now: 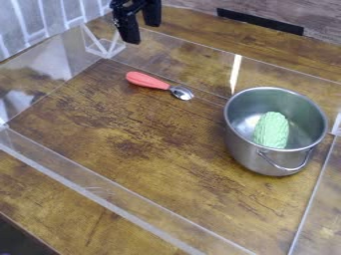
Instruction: Move the orange spoon to the left
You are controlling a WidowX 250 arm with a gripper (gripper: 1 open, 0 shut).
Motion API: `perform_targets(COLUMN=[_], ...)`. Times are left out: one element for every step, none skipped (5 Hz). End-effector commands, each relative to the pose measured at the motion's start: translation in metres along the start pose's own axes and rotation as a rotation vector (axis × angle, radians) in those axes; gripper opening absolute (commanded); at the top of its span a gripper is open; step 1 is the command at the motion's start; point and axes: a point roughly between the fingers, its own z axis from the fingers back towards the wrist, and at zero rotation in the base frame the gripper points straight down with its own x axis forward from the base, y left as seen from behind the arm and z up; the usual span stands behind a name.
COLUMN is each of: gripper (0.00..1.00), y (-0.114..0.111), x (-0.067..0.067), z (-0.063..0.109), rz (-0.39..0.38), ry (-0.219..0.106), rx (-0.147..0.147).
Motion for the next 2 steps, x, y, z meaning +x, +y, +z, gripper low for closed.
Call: perform_targets(gripper=[1.0,1.0], y=[-0.0024,-0.0021], x=[0.0094,0.0103], z=[0.0232,0.0222], rz=[0.006,0.001], ry=[-0.015,-0.012], rx=[-0.056,-0.053])
